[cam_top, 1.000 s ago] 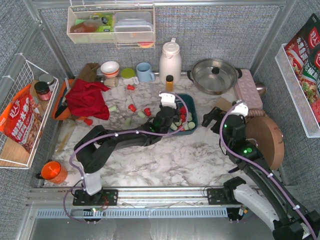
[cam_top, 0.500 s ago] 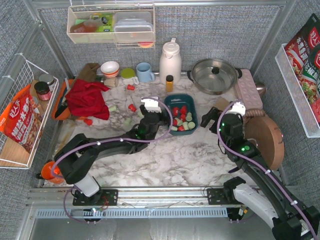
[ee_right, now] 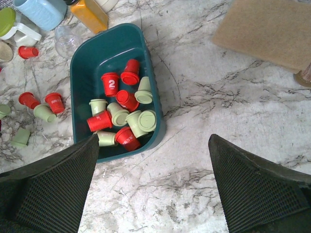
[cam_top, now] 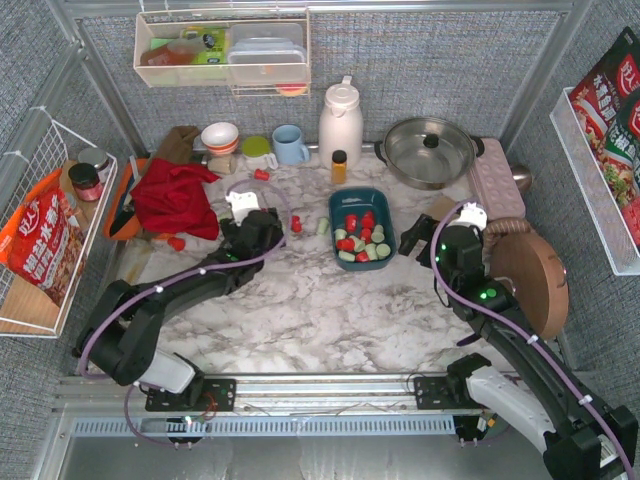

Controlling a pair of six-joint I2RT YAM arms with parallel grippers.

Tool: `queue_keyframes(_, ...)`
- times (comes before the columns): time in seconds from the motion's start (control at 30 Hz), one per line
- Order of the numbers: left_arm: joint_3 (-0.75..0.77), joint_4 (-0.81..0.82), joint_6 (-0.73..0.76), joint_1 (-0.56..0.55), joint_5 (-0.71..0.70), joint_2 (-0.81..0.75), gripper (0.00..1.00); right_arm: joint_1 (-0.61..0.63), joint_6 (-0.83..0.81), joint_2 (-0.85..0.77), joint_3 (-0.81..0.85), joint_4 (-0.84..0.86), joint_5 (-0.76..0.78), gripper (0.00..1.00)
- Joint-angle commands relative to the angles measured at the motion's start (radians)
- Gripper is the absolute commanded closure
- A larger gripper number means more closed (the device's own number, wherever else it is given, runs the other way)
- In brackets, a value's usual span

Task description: Mix the coffee capsules in the storage basket

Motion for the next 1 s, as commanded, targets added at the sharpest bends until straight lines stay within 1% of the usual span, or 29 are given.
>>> queue_keyframes(0.0, -0.014, -0.073, 0.016, 0.105, 0.133, -0.017, 0.03, -0.001, 0.004, 0.003, 0.013, 0.031, -0.007, 0.01)
queue_keyframes(0.1, -0.023, -0.051, 0.034, 0.172, 0.225, -0.010, 0.03, -0.001, 0.002, 0.005, 0.014, 0.031, -0.010, 0.01)
queue_keyframes(0.13, -0.016, -0.053, 0.043, 0.182, 0.237, -0.001, 0.03, -0.001, 0.002, 0.005, 0.014, 0.031, -0.010, 0.01)
queue_keyframes(0.23, 0.009, -0.067, 0.072, 0.205, 0.250, 0.041, 0.03, 0.000, 0.001, 0.006, 0.015, 0.030, -0.012, 0.01)
queue_keyframes(0.43, 0.041, -0.070, 0.117, 0.235, 0.279, 0.135, 0.09, -0.001, -0.001, 0.009, 0.018, 0.030, -0.019, 0.01)
queue_keyframes(0.57, 0.081, -0.102, 0.144, 0.251, 0.301, 0.186, 0.14, -0.001, -0.002, 0.012, 0.018, 0.030, -0.023, 0.01)
queue_keyframes(0.73, 0.145, -0.134, 0.172, 0.250, 0.340, 0.241, 0.27, -0.001, -0.001, 0.019, 0.020, 0.030, -0.025, 0.01)
queue_keyframes(0.87, 0.175, -0.158, 0.181, 0.252, 0.349, 0.274, 0.35, -0.001, -0.002, 0.020, 0.020, 0.029, -0.026, 0.01)
queue_keyframes(0.97, 0.185, -0.178, 0.181, 0.252, 0.356, 0.289, 0.38, -0.001, -0.001, 0.021, 0.019, 0.029, -0.026, 0.01)
